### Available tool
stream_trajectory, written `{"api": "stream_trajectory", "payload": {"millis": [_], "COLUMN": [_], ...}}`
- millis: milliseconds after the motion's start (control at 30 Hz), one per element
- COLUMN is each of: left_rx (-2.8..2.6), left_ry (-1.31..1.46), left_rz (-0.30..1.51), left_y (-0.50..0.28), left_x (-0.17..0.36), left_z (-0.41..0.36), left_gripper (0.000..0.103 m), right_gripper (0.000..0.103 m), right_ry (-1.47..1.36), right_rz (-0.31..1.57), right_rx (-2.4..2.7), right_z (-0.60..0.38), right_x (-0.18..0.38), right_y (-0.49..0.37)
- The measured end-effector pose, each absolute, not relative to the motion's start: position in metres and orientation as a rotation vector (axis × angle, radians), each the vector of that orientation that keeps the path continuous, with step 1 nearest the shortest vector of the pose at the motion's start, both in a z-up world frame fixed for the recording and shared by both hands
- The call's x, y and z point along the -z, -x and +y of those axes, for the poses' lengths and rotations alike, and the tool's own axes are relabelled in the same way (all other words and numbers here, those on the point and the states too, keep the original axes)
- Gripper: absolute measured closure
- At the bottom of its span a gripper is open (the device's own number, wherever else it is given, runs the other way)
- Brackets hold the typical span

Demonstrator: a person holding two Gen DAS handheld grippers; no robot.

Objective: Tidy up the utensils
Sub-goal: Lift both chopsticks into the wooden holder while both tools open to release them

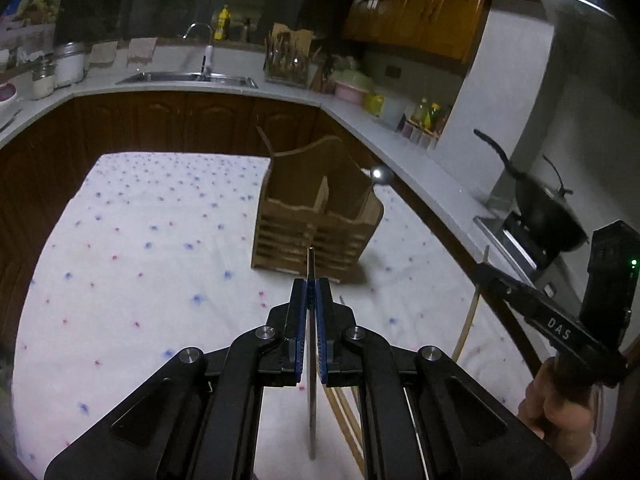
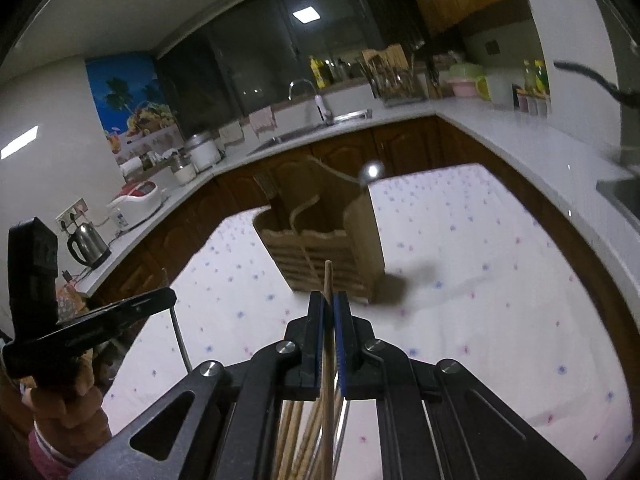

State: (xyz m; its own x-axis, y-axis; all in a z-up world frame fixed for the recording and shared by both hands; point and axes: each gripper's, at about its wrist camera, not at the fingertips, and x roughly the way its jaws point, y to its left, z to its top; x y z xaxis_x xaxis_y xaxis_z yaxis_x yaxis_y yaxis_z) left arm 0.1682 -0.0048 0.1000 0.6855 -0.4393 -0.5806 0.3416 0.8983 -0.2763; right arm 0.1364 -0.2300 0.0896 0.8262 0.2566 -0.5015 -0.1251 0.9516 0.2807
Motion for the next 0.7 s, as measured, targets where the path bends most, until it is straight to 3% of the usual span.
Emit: {"api": "stream_trajectory", "payload": {"millis": [400,700], "left_rx": [0.409,0.379], "left_ry": [0.175,0.199], "left_rz": [0.622,0.505], "left_y": [-0.186,-0.22], "left_x": [-0.125,-0.175], "left_z": [0.004,0.009], "left_gripper": [0.099,0.099], "right_gripper": [0.098,0.098], "right_ry": [-0.228,-0.226], "right_rz": [0.464,0.339], "right_rx": [-0.209,-0.184], "right_z": [-0.229,-0.236], "right_x": [-0.126,-0.171], "right_y": [-0.151,-0.175]}}
